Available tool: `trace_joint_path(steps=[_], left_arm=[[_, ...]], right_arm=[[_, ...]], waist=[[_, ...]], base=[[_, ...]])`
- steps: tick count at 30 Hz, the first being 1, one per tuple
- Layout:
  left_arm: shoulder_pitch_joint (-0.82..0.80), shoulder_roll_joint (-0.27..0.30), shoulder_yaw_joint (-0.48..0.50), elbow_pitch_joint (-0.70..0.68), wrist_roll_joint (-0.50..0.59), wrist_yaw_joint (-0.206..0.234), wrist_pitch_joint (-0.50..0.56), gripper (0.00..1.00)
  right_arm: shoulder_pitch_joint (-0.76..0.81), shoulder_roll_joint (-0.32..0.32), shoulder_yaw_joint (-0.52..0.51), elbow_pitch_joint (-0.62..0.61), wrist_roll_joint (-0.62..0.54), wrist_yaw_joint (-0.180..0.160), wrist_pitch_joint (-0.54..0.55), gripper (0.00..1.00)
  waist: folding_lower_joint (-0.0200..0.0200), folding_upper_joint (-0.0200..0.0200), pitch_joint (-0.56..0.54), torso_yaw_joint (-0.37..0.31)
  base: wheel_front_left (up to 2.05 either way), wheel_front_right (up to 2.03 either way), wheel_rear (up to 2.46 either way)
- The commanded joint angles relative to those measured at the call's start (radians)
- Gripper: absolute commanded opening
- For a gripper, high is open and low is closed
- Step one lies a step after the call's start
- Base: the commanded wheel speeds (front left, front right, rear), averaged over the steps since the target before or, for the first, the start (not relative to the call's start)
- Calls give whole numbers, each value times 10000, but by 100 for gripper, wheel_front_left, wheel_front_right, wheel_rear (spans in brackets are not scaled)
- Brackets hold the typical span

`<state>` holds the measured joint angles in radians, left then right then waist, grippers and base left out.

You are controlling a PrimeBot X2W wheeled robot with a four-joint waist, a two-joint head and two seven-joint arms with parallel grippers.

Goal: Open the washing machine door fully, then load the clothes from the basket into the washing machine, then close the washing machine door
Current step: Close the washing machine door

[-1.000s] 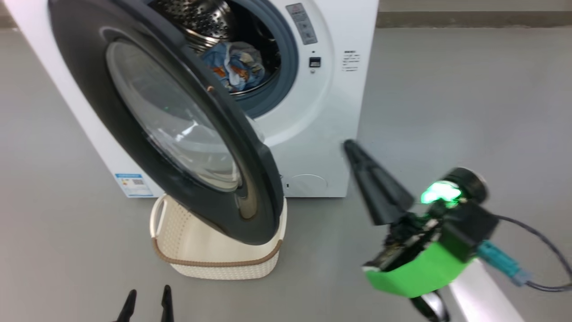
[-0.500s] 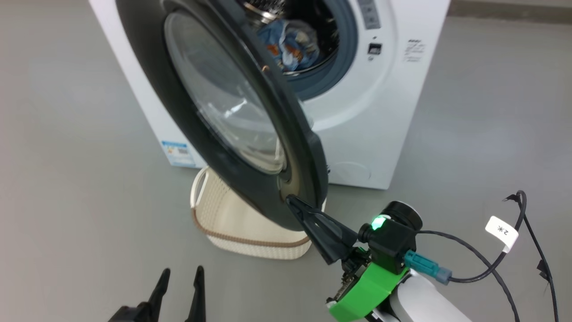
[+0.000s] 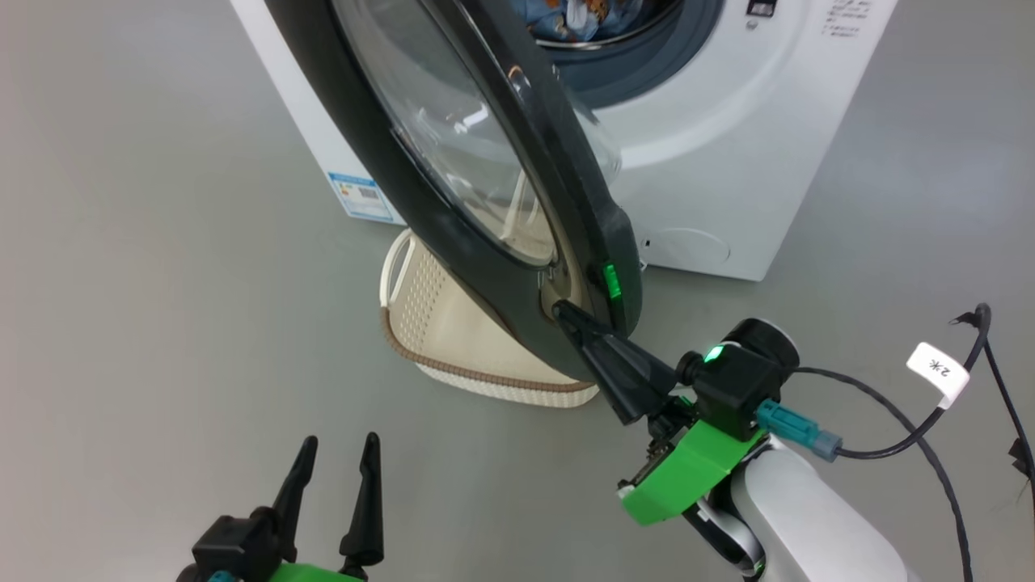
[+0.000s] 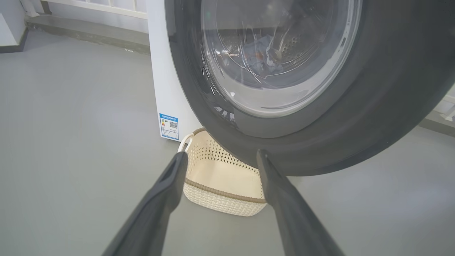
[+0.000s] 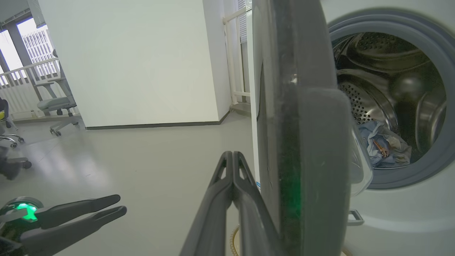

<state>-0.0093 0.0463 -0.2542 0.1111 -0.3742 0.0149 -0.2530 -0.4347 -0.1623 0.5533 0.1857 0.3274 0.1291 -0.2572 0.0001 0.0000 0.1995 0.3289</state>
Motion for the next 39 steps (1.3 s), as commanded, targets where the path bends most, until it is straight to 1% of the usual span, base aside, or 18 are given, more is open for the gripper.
trace_joint_path(steps=[1,11,21,26,39], left_arm=[[-348,39,292,-308,-33,88,-88,100],[-439,39,240,-460,-162,188,-88,100],[-561,39,-264,-646,-413,325,-88,100],[-662,39,-349,-746,-456,389,-88,100],[-1026,39,-348,-701,-334,392,-88,100]], right_arm=[[-214,142,63,-229,171,16,-46,0],[-445,14,-256,-259,168,16,-46,0],[-972,-325,-310,-189,252,16,-46,0],[-1527,-510,-264,-175,305,16,-46,0],[-3431,-779,-133,-321,374,16,-46,0]], waist=[[-1,0,229,108],[-1,0,555,-34],[-1,0,1082,-137],[-1,0,1518,-273],[-1,0,2841,-1059]], base=[[0,0,0],[0,0,0],[0,0,0],[0,0,0],[0,0,0]])
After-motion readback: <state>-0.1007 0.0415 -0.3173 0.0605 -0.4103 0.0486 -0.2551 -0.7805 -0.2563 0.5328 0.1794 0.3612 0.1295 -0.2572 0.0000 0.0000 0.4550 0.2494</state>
